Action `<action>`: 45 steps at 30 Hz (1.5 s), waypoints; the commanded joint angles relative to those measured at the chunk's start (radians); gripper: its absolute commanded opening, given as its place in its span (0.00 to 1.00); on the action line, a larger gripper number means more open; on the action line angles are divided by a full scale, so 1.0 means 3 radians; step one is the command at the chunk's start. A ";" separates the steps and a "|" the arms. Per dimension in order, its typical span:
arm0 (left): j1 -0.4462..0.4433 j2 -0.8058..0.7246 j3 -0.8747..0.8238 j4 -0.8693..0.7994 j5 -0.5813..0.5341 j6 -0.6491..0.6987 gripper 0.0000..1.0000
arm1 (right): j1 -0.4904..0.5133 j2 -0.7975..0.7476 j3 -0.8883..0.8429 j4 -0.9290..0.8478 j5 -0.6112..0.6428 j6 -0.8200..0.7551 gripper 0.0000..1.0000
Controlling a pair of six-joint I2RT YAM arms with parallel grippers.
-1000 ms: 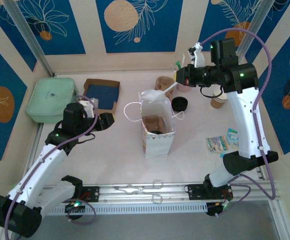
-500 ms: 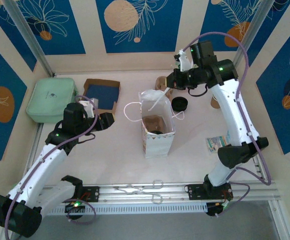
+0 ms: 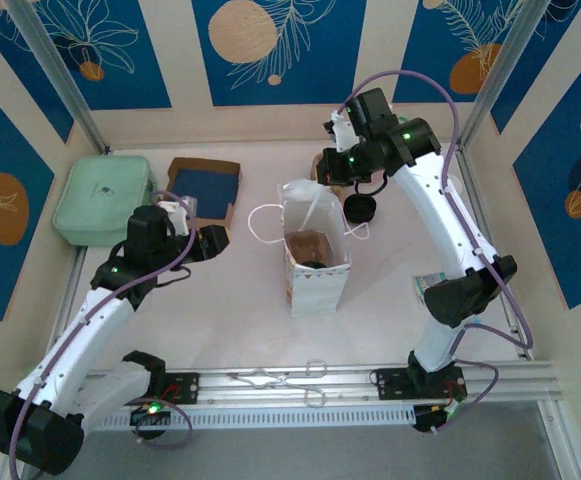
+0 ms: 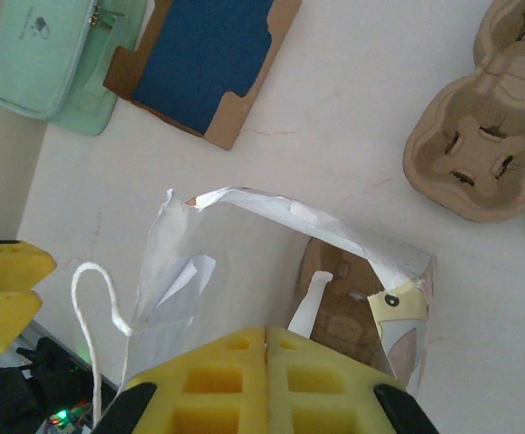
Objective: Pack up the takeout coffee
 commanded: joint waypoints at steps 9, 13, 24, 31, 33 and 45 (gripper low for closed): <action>0.0034 -0.0054 -0.0022 -0.0010 0.0052 0.0015 0.56 | 0.0102 0.0175 0.0033 0.0010 0.0150 -0.0061 0.00; 0.0034 -0.0060 -0.0018 -0.0007 0.0046 0.0015 0.56 | 0.0127 0.0212 0.0009 0.0024 0.0153 -0.0065 0.00; 0.0030 -0.0060 -0.0018 -0.0007 0.0051 0.0010 0.56 | 0.0153 0.0298 -0.0008 0.0040 0.0134 -0.0066 0.00; 0.0032 -0.0066 -0.0009 -0.0018 0.0041 0.0019 0.56 | 0.0163 0.0337 -0.0001 0.0041 0.0107 -0.0066 0.04; 0.0033 -0.0057 0.0000 -0.0021 0.0040 0.0023 0.56 | 0.0169 0.0347 0.0014 0.0035 0.0117 -0.0069 0.09; 0.0033 -0.0023 0.0069 -0.0023 0.0049 0.0027 0.56 | 0.0222 0.0335 0.0303 -0.0071 0.0355 -0.0034 0.26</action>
